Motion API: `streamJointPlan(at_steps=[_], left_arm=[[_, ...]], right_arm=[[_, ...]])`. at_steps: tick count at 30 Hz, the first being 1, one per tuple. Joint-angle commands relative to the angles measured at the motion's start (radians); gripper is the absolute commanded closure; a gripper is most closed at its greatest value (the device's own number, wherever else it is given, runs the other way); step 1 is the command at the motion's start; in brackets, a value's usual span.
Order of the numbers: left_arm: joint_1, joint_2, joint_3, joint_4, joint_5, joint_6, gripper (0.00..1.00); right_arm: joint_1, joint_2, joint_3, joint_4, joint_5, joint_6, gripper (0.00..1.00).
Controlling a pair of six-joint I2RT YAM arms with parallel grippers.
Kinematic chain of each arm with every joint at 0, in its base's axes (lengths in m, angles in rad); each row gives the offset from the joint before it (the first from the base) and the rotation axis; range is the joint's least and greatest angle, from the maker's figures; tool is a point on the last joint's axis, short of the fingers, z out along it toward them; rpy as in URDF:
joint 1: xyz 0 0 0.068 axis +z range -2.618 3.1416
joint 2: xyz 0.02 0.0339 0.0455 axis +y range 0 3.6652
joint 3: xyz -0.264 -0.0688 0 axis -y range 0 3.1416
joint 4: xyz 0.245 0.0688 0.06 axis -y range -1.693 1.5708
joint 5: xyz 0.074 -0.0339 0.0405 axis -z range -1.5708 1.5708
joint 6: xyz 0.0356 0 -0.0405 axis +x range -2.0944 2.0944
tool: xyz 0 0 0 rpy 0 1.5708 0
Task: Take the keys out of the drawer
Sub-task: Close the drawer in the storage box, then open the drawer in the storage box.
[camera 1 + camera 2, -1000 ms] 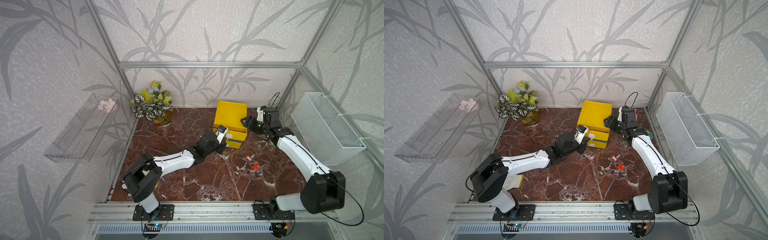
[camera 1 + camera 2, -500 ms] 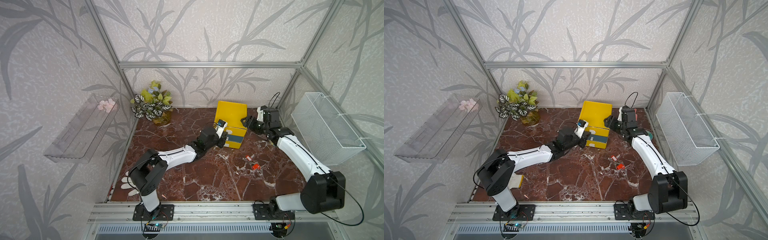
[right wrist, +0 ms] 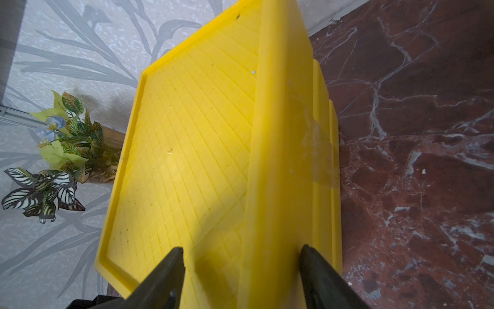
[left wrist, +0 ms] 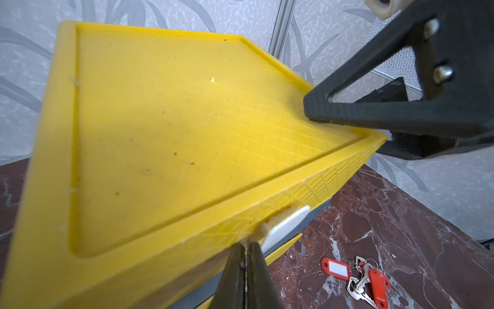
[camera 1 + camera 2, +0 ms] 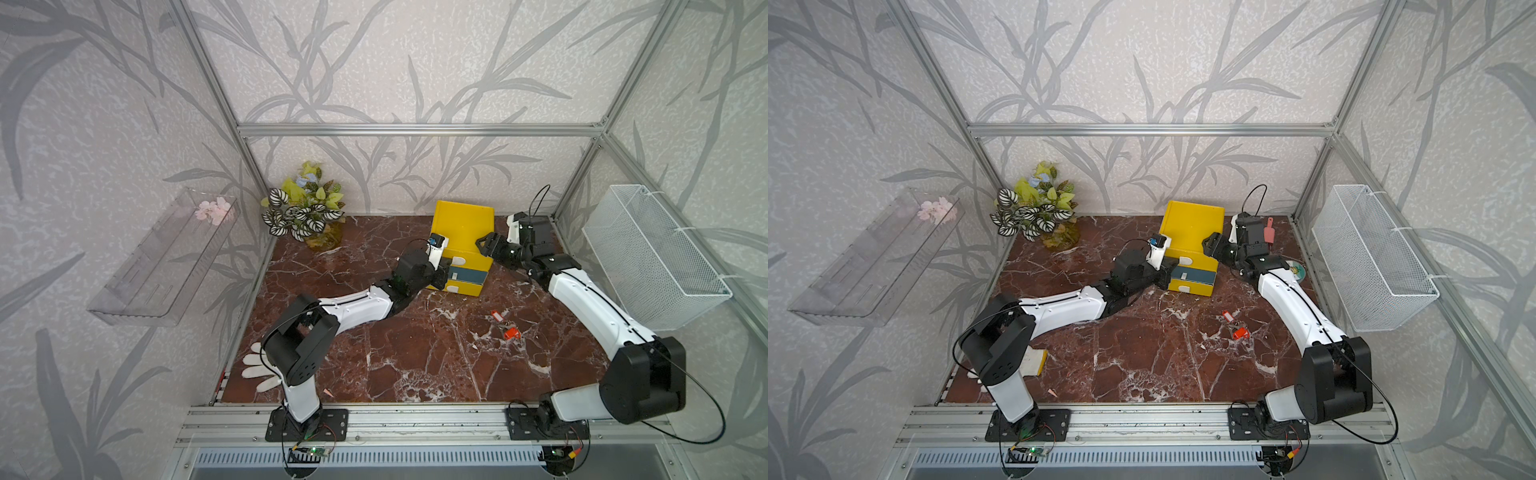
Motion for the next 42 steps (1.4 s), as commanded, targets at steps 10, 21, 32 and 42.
streamJointPlan(at_steps=[10,21,32,42], left_arm=[[-0.017,-0.271,-0.267,0.010,-0.192,-0.113,0.85],[0.029,-0.149,-0.270,0.032,-0.155,-0.566,0.78],[0.124,0.180,-0.307,0.662,0.021,-1.064,0.80],[0.127,0.191,-0.384,0.803,0.033,-1.148,0.79]], right_arm=[[0.103,0.028,-0.005,0.050,-0.028,0.033,0.31],[0.134,-0.002,-0.014,0.066,-0.023,0.032,0.31],[0.134,-0.061,-0.045,0.047,0.030,0.006,0.30],[0.135,-0.074,-0.065,0.041,0.036,0.008,0.30]])
